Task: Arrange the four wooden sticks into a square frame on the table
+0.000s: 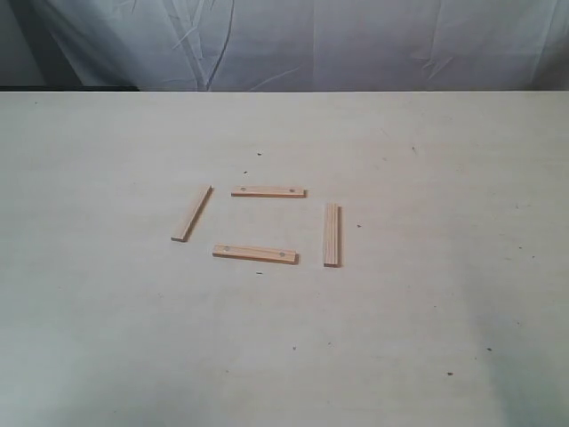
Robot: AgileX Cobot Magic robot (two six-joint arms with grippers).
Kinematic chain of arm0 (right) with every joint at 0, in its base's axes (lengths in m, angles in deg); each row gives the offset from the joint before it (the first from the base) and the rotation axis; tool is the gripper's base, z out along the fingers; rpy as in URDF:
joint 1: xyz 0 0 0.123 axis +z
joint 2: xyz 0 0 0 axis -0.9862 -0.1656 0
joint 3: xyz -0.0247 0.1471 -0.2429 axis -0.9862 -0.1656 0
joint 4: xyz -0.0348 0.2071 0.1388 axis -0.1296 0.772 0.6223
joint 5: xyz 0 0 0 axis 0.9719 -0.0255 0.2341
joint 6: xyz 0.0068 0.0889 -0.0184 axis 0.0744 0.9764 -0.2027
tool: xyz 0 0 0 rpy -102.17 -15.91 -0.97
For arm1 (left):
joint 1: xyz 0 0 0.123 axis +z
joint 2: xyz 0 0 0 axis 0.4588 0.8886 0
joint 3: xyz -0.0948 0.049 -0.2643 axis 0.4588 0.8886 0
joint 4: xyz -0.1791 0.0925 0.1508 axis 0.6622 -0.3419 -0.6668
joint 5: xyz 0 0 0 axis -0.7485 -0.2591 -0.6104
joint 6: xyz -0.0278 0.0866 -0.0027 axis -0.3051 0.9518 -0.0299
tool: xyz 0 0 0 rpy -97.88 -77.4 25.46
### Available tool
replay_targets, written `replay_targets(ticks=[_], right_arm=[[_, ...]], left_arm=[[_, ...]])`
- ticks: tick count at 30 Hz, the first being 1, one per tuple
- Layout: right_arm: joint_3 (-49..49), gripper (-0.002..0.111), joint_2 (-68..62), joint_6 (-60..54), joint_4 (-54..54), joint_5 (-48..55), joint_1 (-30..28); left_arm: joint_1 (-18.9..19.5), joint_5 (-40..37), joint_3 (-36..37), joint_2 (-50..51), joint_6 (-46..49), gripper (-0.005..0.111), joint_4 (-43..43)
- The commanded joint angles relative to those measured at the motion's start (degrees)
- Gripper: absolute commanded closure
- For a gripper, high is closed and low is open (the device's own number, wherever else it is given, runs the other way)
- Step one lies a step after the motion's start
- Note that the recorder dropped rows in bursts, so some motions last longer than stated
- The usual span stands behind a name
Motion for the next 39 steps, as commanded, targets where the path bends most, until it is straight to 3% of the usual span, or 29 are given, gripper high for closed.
replay_targets(ticks=[1,9,13,16,18,23,27,32,39], right_arm=[[-0.1,0.108,0.3,-0.1,0.2,-1.0,-0.3],[-0.1,0.108,0.3,0.1,12.7,-5.6,-0.3],[8.5,0.109,-2.9,0.0,13.3,3.6,-0.3],[29.2,0.109,-21.6,-0.3,7.8,18.8,-0.3],[37.7,0.109,-33.0,-0.5,6.3,26.3,-0.3],[47.2,0.109,-54.1,-3.9,5.7,29.0,-0.2],[50.8,0.109,-68.6,-5.5,12.9,30.4,0.4],[57.8,0.109,-85.4,-7.2,12.6,41.0,8.5],[73.4,0.109,-103.7,10.3,-1.7,47.0,24.2]], left_arm=[[0.0,0.5,0.1,-0.2,-0.1,0.107,-0.1],[0.0,0.5,0.1,-0.2,-0.1,0.107,-0.1],[0.0,0.5,0.1,-0.2,-0.1,0.107,-0.1],[0.0,0.5,0.1,-0.2,-0.1,0.107,-0.1],[0.0,0.5,0.1,-0.2,-0.1,0.107,-0.1],[0.0,0.5,0.1,-0.2,-0.1,0.107,-0.1],[0.0,0.5,0.1,-0.2,-0.1,0.107,-0.1],[0.0,0.5,0.1,-0.2,-0.1,0.107,-0.1],[0.0,0.5,0.1,-0.2,-0.1,0.107,-0.1]])
